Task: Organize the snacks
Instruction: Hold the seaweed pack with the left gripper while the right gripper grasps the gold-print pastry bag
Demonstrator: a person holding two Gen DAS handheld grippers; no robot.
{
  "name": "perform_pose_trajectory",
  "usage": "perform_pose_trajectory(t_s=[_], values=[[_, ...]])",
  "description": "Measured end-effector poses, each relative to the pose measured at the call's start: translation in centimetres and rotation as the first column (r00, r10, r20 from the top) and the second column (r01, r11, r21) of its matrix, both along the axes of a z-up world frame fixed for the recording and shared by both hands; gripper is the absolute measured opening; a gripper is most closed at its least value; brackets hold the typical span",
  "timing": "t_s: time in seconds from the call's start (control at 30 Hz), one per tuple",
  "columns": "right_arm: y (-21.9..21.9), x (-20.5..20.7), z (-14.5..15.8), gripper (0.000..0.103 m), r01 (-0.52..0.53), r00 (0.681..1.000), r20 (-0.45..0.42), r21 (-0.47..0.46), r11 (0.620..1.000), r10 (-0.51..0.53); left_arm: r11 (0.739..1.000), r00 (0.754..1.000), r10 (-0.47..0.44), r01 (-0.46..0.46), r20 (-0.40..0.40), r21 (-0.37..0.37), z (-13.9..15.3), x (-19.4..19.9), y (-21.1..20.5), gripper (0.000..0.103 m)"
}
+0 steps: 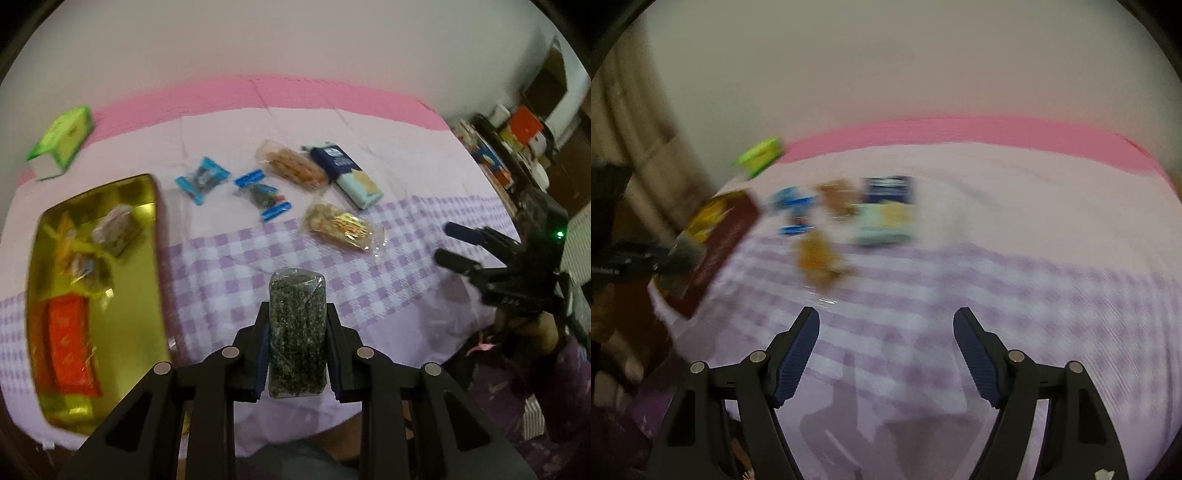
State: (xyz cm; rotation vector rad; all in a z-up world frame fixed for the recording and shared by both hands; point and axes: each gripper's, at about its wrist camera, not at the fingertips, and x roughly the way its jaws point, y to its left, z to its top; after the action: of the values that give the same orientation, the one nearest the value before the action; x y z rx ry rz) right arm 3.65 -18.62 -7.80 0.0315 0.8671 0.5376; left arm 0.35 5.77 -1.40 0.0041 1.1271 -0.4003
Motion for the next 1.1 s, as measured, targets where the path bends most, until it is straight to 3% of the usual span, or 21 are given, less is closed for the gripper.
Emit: perform_pose_trajectory(t_s=[0.17, 0.57, 0.67, 0.8, 0.93, 1.1], values=[[5.2, 3.7, -0.4, 0.071, -0.156, 0.988, -0.008, -0.067, 0.985, 0.156, 0.998, 0.998, 0.058, -0.057, 0.027, -0.015, 1.5, -1.3, 2.2, 0.027], [10.9, 7.5, -2.6, 0.066, -0.344, 0.939, -0.094, -0.204, 0.916, 0.332, 0.983, 0.982, 0.181, -0.180, 0.044, -0.033, 2.8, -2.8, 7.7, 0.027], [11.5, 7.9, -3.7, 0.057, -0.367, 0.930, -0.133, -0.247, 0.897, 0.343, 0.980, 0.979, 0.198, -0.197, 0.053, -0.033, 3.1, -2.9, 8.4, 0.027], [11.2, 8.0, -3.5, 0.035, -0.335, 0.941, -0.144, -0.241, 0.911, 0.307, 0.974, 0.972, 0.224, -0.222, 0.067, -0.035, 3.4, -2.8, 9.4, 0.027], [10.9, 6.4, -3.3, 0.035, -0.289, 0.956, -0.127, -0.230, 0.929, 0.266, 0.965, 0.963, 0.260, -0.257, 0.072, -0.044, 3.3, -2.7, 10.6, 0.027], [8.5, 2.9, -1.6, 0.035, -0.159, 0.985, -0.071, -0.051, 0.986, 0.156, 0.958, 0.955, 0.287, -0.285, 0.073, -0.041, 2.6, -2.5, 11.6, 0.027]])
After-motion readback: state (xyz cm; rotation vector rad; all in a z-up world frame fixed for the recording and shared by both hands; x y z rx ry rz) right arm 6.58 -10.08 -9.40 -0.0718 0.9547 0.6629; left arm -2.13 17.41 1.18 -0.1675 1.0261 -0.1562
